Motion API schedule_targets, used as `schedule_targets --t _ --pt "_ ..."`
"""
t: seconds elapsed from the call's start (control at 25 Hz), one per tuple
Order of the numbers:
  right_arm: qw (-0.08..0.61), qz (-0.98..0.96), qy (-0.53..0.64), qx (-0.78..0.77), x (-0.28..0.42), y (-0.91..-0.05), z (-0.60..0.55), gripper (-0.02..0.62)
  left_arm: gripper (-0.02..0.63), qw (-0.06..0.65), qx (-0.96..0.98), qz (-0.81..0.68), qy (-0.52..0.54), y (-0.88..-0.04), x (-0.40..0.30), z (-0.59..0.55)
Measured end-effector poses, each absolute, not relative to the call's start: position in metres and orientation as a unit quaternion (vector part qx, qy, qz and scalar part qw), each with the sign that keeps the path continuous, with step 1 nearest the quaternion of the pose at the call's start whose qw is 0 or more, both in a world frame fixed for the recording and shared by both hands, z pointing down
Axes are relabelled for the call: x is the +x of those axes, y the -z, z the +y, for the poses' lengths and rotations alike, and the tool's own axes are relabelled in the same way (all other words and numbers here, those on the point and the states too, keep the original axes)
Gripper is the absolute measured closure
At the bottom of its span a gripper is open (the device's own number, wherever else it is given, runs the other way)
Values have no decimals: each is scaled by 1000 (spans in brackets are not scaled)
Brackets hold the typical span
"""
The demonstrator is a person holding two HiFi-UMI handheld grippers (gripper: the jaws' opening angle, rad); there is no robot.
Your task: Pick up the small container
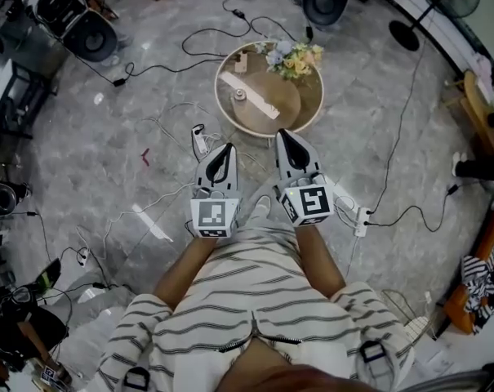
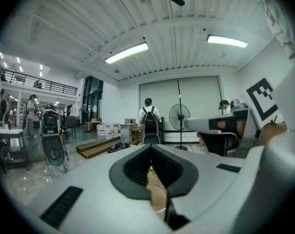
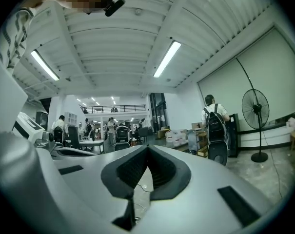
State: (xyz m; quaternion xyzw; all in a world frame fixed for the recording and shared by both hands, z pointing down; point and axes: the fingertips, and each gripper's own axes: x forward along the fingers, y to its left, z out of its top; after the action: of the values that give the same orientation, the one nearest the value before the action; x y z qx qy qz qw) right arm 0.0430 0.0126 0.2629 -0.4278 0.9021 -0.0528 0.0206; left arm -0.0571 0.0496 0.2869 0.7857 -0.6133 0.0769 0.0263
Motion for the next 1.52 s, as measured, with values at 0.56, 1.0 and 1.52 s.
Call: schedule_targets --t 0.56,1.0,1.52 --pt "-3 902 110 -417 55 -308 -51 584 604 66 761 -635 -114 -320 -60 -4" --pt "-27 893 129 -431 36 -348 -77 584 604 99 749 -642 -125 -375 -100 -42" --pt "-57 874 178 -449 6 -451 -127 584 604 155 752 -627 -131 -474 -123 -108"
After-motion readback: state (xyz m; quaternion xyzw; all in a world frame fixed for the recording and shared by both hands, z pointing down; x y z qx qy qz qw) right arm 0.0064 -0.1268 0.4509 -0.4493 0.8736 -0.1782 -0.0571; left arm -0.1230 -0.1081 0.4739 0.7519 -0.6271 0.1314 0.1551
